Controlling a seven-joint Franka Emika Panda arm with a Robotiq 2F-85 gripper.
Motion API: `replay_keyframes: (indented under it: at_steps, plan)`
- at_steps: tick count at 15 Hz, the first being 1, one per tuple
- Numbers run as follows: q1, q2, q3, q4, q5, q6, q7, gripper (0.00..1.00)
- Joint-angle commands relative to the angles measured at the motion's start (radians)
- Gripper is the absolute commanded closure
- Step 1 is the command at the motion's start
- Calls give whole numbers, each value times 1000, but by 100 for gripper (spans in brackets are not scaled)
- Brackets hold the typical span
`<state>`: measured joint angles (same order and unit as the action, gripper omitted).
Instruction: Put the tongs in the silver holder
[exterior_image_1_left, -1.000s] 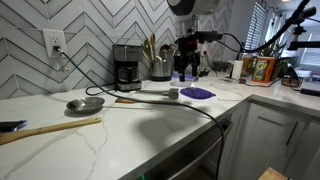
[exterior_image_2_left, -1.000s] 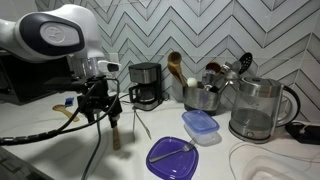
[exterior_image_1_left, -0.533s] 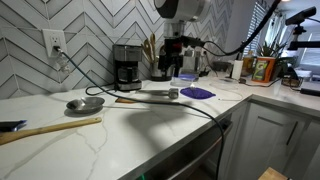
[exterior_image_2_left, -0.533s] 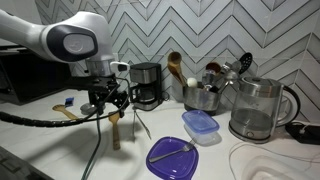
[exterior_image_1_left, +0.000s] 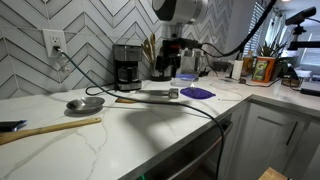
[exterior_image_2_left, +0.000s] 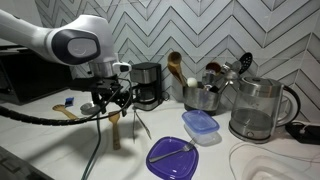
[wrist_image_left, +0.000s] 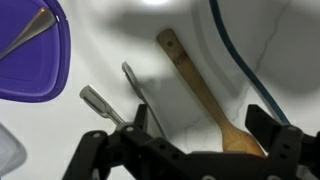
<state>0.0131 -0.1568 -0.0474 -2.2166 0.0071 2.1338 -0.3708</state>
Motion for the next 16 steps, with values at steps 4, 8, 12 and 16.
replay_keyframes:
  at_steps: [4, 8, 12, 16]
  plan:
    - [4, 26, 2, 17, 8, 17, -34, 0]
    - [14, 75, 9, 41, 31, 74, -122, 0]
    - [16, 134, 17, 65, 75, 124, -195, 0]
    - [5, 200, 28, 95, 86, 161, -224, 0]
